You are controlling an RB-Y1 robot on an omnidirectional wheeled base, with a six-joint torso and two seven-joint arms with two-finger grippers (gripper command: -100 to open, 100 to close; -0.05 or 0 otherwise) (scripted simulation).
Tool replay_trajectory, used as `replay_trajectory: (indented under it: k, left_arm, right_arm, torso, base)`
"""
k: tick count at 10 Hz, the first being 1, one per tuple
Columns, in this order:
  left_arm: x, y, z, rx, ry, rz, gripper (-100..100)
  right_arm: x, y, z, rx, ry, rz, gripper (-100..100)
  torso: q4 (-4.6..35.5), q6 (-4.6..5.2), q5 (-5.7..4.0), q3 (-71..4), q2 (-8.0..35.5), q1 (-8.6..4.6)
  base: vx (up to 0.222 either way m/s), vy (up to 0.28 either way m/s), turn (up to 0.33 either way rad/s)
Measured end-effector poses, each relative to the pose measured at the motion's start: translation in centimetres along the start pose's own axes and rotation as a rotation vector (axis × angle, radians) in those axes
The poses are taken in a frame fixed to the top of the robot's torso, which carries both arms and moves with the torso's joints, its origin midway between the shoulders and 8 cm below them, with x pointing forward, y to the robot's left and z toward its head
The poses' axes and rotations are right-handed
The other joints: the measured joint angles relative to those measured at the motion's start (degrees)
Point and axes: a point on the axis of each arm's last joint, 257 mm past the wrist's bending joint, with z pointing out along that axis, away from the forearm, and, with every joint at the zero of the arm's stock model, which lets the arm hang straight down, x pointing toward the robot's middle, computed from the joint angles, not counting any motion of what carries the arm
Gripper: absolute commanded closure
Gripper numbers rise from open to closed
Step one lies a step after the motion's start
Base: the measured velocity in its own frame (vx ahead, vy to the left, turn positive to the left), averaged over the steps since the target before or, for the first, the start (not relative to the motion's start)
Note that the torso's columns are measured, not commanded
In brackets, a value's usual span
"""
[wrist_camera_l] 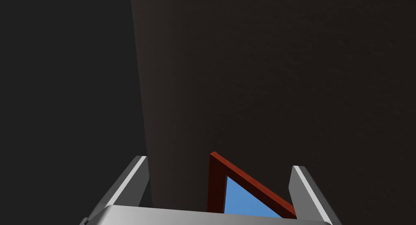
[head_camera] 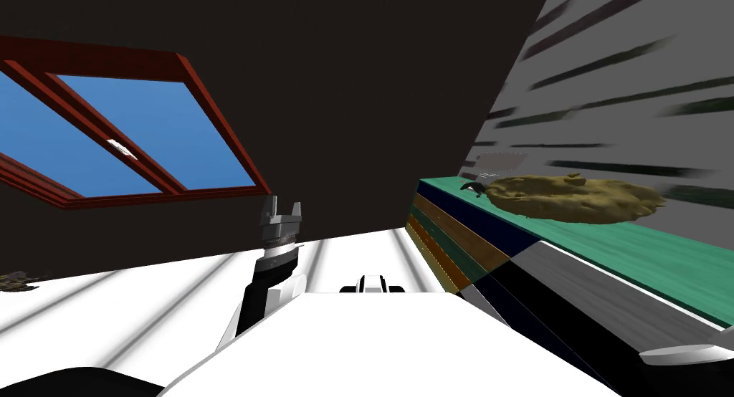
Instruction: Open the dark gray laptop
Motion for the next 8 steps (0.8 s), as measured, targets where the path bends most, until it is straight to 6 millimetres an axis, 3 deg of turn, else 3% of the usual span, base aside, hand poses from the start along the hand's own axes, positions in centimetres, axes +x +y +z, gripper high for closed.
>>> replay_trajectory:
  k: [8]
  left_arm:
    - [0.0, 0.0, 0.0, 0.0, 0.0, 0.0, 0]
  right_arm:
    - [2.4, 1.6, -1.1, -0.019, 0.014, 0.122, 100]
  torso:
    - [-0.1, -0.34, -0.17, -0.18, -0.33, -0.23]
  base:
    - [-0.012, -0.017, -0.032]
